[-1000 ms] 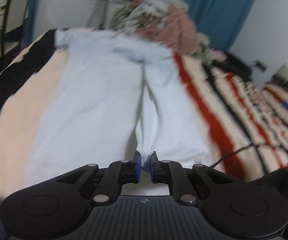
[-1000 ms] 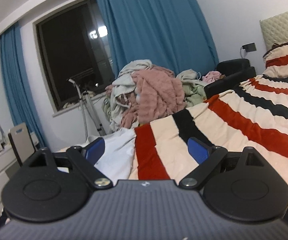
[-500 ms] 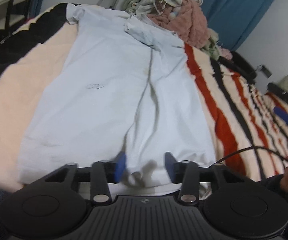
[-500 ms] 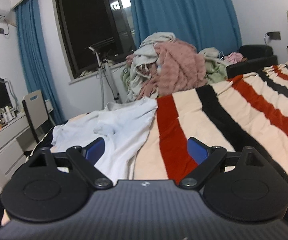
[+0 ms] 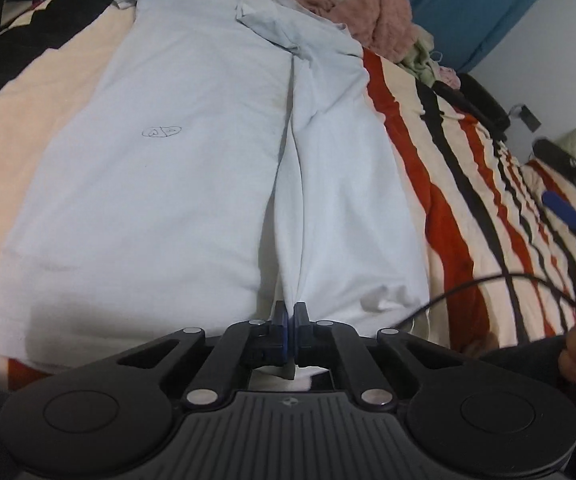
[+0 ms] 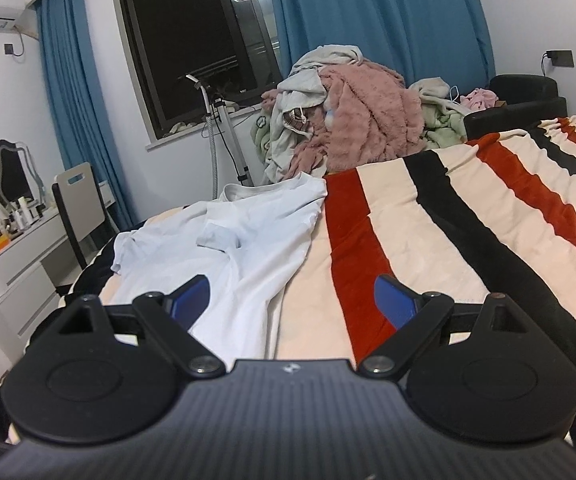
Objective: Fold clothes
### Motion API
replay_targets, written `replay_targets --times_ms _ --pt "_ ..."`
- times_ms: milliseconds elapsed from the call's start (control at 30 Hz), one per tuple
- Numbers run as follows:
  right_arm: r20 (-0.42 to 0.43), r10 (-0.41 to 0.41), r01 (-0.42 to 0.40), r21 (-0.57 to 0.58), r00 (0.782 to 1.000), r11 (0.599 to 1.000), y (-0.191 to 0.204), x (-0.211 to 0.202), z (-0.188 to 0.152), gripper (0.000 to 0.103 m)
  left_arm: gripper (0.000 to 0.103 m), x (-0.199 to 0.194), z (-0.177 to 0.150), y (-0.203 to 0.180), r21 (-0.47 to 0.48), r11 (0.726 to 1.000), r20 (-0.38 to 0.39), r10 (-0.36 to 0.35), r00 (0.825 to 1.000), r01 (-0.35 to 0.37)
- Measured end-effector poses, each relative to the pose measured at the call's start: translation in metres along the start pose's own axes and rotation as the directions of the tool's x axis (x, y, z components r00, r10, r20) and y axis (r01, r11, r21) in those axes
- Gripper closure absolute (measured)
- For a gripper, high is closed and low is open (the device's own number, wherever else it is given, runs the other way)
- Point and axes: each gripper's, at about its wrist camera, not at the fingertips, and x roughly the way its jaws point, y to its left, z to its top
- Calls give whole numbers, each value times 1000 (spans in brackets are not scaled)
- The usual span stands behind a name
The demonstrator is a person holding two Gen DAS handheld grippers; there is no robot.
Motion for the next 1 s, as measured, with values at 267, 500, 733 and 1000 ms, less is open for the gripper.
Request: replay_targets --times_ms 267,500,733,1000 --pt "10 18 -18 -19 1000 1000 9 -3 -3 12 40 -19 1 -27 152 987 122 36 992 -54" --pt "30 21 -20 -29 999 999 16 -4 -7 12 15 -53 24 -57 274 947 335 67 940 -165" --pt "54 18 -16 -38 998 999 23 -4 -11 12 2 -55 64 -83 401 897 388 19 921 -187" --pt "82 15 -11 -48 997 999 31 -4 -15 12 0 -53 74 -64 290 946 505 -21 863 -147"
